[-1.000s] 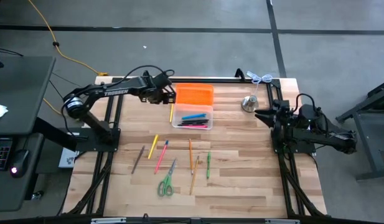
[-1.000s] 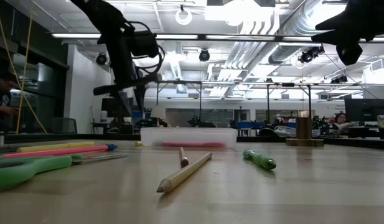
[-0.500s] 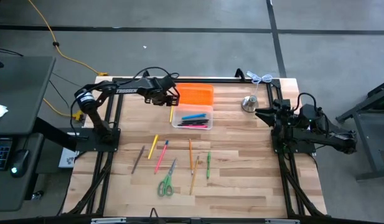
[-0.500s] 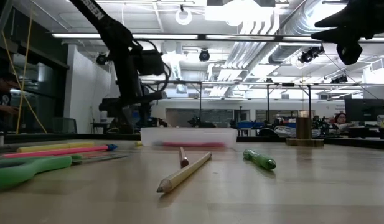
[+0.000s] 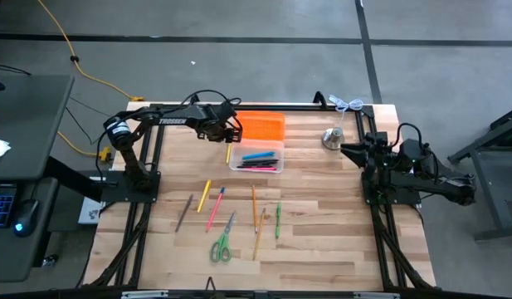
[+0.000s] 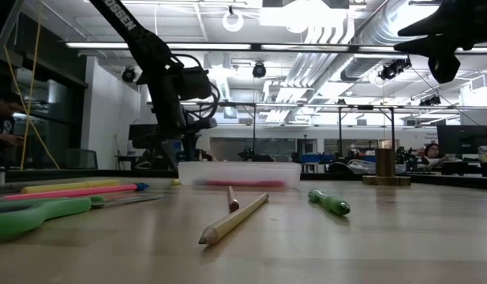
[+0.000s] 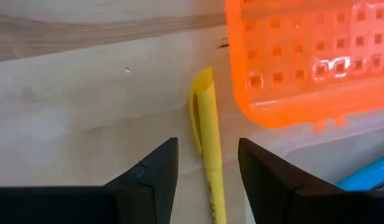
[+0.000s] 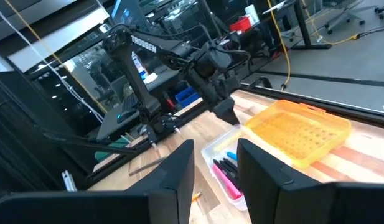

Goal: Pick & place school supplies into a supply box
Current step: Put the yellow pen into the transparent supply box

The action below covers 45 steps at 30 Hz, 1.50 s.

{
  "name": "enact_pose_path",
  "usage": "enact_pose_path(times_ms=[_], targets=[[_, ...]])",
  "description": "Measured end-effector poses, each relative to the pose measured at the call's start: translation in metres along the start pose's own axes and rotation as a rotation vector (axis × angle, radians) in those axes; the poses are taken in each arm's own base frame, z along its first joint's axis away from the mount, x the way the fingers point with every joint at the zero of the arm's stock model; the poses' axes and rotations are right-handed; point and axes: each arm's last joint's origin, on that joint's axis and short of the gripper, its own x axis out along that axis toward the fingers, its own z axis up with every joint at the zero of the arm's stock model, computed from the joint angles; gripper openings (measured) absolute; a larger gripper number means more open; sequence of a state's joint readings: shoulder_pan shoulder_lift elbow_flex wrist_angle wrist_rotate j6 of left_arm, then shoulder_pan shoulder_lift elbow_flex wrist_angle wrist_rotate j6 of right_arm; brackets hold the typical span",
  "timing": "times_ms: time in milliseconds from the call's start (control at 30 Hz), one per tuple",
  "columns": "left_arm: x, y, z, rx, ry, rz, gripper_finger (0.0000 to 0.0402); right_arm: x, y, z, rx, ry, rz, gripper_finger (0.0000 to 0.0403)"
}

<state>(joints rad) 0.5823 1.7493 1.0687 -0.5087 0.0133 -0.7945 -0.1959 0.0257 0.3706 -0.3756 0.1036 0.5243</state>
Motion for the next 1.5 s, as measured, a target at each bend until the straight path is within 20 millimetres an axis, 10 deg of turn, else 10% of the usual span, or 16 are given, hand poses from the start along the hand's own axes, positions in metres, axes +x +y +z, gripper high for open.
enact_pose_path(times_ms=[933,1500], targets=[[0.027,-0.002,-0.007,0.059,0.044,0.059,0.0192,0.000,-0.001,0.001,0.001,-0.023,-0.039,0.0098],[0.029,0.004,-0.010,0.156,0.050,0.150,0.0080,0.000,-0.002,0.001,0.017,-0.045,-0.076,0.0098]])
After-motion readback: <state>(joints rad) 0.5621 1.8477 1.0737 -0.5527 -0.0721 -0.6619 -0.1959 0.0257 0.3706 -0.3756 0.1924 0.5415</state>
